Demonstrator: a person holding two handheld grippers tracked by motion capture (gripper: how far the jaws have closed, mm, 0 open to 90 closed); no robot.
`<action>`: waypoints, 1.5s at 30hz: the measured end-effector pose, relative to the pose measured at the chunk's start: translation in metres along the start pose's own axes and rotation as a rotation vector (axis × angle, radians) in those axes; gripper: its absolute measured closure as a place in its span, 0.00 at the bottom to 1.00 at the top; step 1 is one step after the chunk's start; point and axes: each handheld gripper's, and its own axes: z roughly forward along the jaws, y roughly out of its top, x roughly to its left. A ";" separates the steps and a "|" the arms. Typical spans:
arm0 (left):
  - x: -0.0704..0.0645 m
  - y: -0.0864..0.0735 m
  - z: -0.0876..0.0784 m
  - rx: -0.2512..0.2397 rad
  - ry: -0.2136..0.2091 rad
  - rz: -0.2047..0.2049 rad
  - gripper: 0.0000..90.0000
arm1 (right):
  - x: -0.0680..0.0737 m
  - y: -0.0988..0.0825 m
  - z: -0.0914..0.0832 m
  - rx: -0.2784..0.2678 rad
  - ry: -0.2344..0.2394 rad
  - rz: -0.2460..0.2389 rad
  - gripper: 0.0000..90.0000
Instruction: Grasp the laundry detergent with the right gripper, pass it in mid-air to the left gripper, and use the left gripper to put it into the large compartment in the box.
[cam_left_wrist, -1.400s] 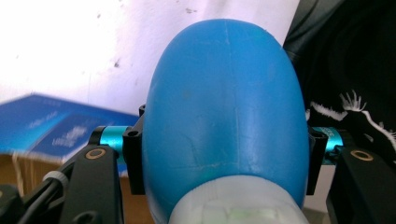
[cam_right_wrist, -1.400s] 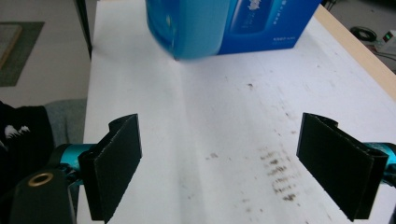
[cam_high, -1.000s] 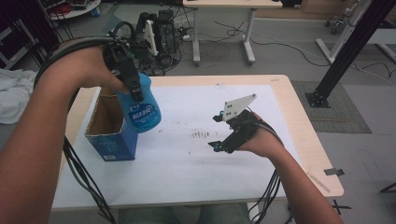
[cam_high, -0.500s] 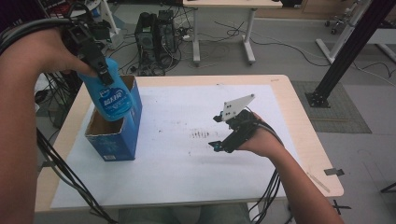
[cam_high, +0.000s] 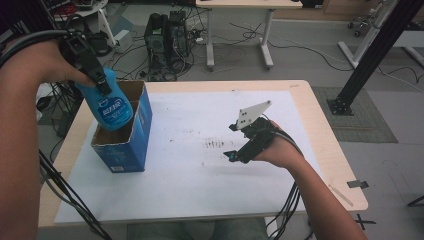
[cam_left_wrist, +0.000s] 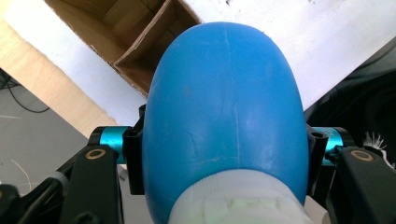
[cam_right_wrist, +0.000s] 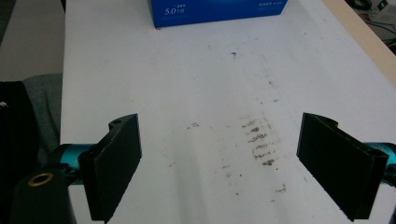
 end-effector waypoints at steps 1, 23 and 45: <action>0.001 0.001 0.003 -0.006 -0.008 0.010 0.43 | 0.000 0.000 0.000 0.002 0.001 -0.006 0.15; 0.013 0.007 0.095 0.079 -0.035 0.133 0.43 | 0.007 0.001 0.003 0.019 0.000 -0.006 0.15; 0.019 0.009 0.145 0.083 -0.052 0.116 0.43 | 0.008 0.000 0.008 0.027 0.013 0.005 0.15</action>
